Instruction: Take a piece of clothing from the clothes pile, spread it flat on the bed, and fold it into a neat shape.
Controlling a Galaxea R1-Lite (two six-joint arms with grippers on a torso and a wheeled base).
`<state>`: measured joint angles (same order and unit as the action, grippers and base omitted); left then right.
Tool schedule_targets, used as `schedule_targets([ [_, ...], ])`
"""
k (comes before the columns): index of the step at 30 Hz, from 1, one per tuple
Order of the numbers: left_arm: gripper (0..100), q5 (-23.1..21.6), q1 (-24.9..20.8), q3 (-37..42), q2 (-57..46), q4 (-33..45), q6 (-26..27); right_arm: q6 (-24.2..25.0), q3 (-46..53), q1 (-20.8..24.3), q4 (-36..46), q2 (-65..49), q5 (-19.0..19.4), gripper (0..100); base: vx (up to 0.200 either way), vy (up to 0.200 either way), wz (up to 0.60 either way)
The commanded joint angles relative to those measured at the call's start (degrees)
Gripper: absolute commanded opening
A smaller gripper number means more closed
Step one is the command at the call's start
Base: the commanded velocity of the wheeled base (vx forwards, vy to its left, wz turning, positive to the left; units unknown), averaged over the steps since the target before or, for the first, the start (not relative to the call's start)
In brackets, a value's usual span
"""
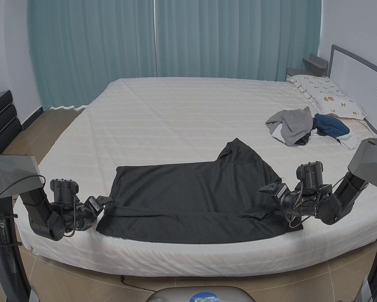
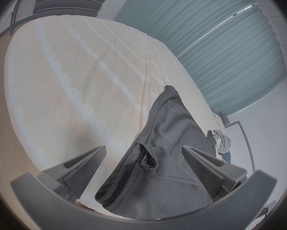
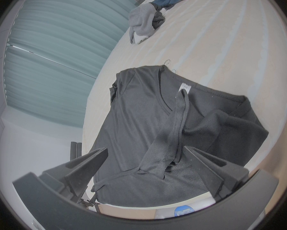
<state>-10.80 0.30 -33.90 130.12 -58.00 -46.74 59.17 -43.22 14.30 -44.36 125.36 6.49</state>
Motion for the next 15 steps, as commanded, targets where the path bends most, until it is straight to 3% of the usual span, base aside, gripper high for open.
schedule_targets([
  [1,100,0.0,0.0,0.0,0.0,0.0,0.0,-0.1,-0.8,0.2,-0.6,3.8,0.0,100,0.0,0.0,0.0],
  [15,100,0.0,0.0,0.0,0.0,0.0,0.0,-0.1,-1.5,-0.5,-0.5,4.0,0.0,100,0.0,0.0,0.0],
])
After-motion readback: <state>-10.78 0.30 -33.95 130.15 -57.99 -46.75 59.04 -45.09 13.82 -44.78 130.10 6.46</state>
